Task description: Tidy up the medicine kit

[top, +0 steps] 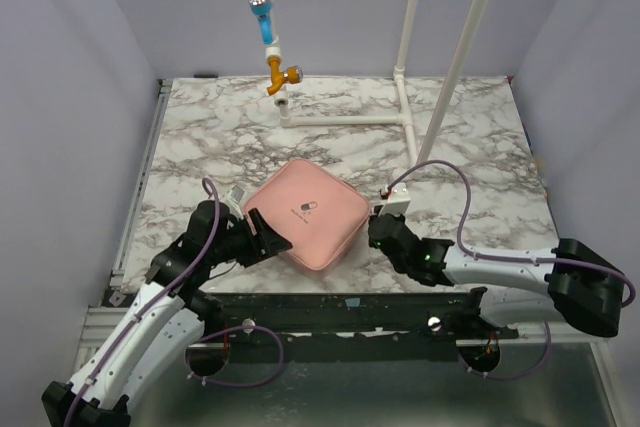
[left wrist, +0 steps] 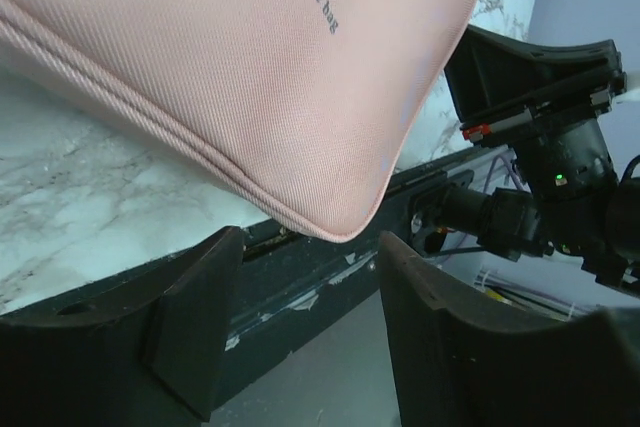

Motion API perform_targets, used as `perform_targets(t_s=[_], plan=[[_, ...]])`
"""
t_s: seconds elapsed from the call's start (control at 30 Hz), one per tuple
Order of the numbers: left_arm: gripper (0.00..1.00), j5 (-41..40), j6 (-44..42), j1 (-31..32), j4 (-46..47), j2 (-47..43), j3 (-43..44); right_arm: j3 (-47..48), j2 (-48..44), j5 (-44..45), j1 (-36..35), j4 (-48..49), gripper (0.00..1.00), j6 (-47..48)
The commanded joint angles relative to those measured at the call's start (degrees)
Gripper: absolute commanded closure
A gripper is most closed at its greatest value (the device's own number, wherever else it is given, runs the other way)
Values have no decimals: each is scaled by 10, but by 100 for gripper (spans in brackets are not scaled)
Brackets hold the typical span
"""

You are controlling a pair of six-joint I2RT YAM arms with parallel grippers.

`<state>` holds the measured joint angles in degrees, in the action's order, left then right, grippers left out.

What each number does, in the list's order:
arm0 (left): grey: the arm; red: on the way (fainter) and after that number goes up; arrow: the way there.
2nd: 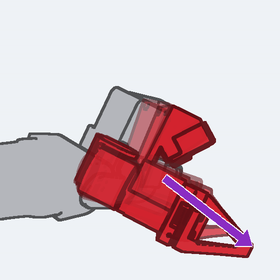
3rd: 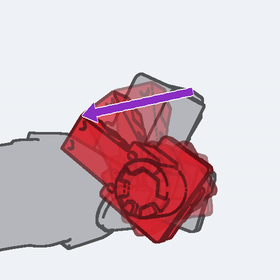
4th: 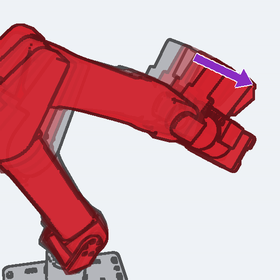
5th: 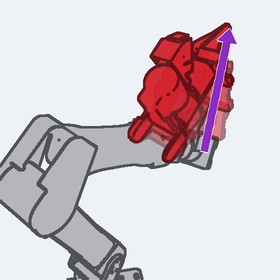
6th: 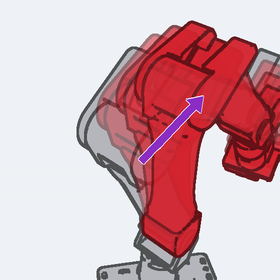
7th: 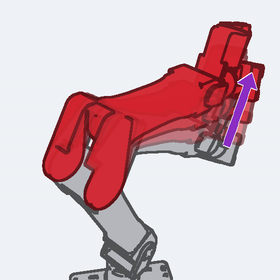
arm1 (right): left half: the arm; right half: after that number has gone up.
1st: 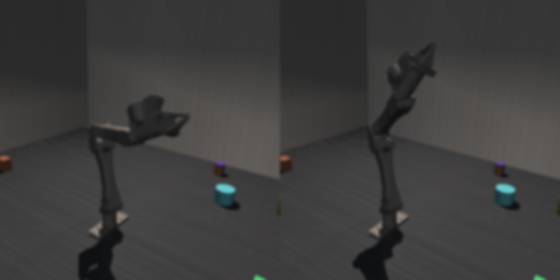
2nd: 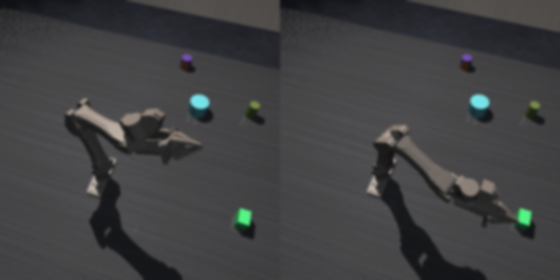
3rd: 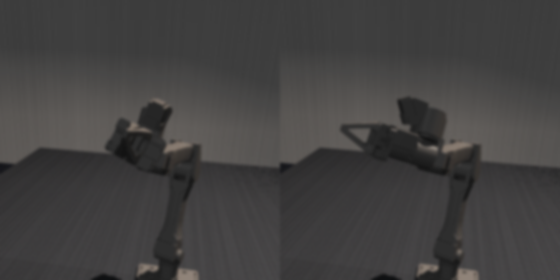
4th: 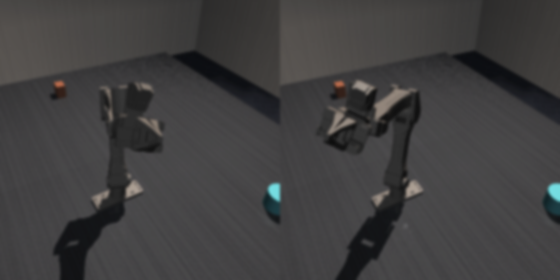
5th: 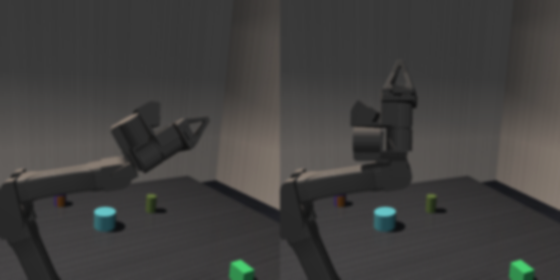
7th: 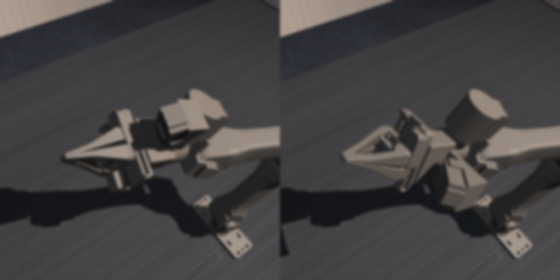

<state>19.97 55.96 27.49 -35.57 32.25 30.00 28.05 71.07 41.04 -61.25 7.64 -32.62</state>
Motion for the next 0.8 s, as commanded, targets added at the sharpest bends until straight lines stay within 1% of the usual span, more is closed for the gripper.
perform_targets(t_s=[0.0, 0.27, 0.37, 0.43, 0.57, 0.67, 0.77], plan=[[40, 57, 32, 3, -8, -55, -42, -11, -21, -8, -17, -55, 99, -51], [38, 113, 76, 9, -22, -121, -86, 12, 10, 1, -90, -58, 99, -92], [34, 127, 101, 11, -28, -145, -104, 30, 36, 11, -123, -60, 99, -111], [32, 130, 112, 12, -33, -155, -111, 44, 54, 15, -137, -60, 99, -117], [32, 109, 125, 12, -61, -166, -116, 61, 75, 19, -153, -53, 99, -123], [32, 73, 131, 11, -97, -169, -114, 69, 78, 21, -159, -53, 99, -122], [32, 43, 142, 12, -114, -175, -114, 71, 75, 28, -165, -59, 99, -122]])
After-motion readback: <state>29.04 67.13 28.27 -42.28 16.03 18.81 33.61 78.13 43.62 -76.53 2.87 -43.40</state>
